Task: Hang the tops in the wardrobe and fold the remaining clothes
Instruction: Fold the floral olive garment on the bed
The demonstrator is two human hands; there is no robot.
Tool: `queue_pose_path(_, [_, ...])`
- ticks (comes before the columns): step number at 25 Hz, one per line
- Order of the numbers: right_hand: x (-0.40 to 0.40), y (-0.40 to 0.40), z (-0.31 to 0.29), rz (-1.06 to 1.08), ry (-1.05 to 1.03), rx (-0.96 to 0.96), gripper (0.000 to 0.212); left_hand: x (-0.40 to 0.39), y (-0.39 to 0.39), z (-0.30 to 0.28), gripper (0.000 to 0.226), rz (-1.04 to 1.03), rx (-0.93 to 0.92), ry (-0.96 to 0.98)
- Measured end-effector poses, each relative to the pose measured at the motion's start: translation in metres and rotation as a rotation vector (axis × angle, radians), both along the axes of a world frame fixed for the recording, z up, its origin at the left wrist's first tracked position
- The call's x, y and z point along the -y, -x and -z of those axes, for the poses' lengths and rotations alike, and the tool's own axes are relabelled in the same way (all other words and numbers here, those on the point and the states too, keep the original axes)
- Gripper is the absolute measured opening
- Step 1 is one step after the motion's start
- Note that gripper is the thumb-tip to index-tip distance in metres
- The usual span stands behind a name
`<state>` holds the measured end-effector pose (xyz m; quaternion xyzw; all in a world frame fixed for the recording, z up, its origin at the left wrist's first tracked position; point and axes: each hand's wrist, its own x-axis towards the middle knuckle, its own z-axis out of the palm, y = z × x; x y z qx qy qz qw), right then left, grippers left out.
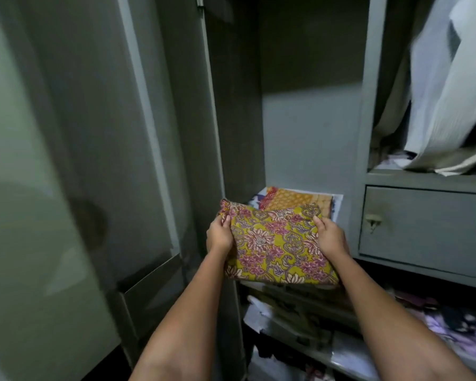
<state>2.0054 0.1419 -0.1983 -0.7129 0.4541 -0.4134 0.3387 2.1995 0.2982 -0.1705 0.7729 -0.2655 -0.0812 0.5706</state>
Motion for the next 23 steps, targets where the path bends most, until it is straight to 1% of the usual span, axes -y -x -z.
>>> queue_pose_path(4, [0.057,-0.023,-0.004,0.105,0.016,0.012,0.041,0.092,-0.046,-0.004,0.036,0.092,-0.038,0.035])
queue_pose_path(7, [0.102,-0.037,0.006,0.19,0.025,-0.003,0.039,0.158,-0.071,0.01,0.034,0.187,-0.038,0.059])
queue_pose_path(10, [0.156,-0.055,-0.001,0.262,0.051,-0.012,0.037,0.226,-0.094,0.01,0.032,0.252,-0.035,0.121])
queue_pose_path(12, [0.194,-0.071,-0.008,0.301,0.073,0.001,0.037,0.272,-0.113,0.005,0.032,0.288,-0.016,0.129])
queue_pose_path(13, [0.211,-0.079,-0.012,0.336,0.081,-0.018,0.036,0.293,-0.122,0.002,0.033,0.317,-0.011,0.122])
queue_pose_path(14, [0.228,-0.086,-0.015,0.39,0.073,-0.09,0.034,0.314,-0.131,0.0,0.036,0.345,0.011,0.08])
queue_pose_path(15, [0.242,-0.094,-0.016,0.465,0.058,-0.223,0.033,0.33,-0.138,0.0,0.043,0.352,0.07,-0.02])
queue_pose_path(16, [0.254,-0.101,-0.017,0.528,0.055,-0.379,0.036,0.347,-0.144,0.002,0.054,0.331,0.193,-0.159])
queue_pose_path(17, [0.264,-0.107,-0.017,0.548,0.068,-0.495,0.044,0.36,-0.146,0.006,0.063,0.287,0.351,-0.279])
queue_pose_path(18, [0.27,-0.114,-0.014,0.526,0.104,-0.549,0.051,0.369,-0.142,0.008,0.066,0.253,0.514,-0.331])
queue_pose_path(19, [0.276,-0.123,-0.009,0.489,0.148,-0.575,0.053,0.378,-0.135,0.01,0.063,0.258,0.654,-0.321])
queue_pose_path(20, [0.28,-0.133,-0.005,0.447,0.187,-0.594,0.053,0.386,-0.125,0.012,0.055,0.315,0.768,-0.298])
queue_pose_path(21, [0.284,-0.144,0.0,0.401,0.196,-0.606,0.052,0.394,-0.114,0.015,0.049,0.409,0.854,-0.298])
queue_pose_path(23, [0.288,-0.161,0.013,0.302,0.176,-0.643,0.046,0.405,-0.097,0.031,0.047,0.602,0.921,-0.371])
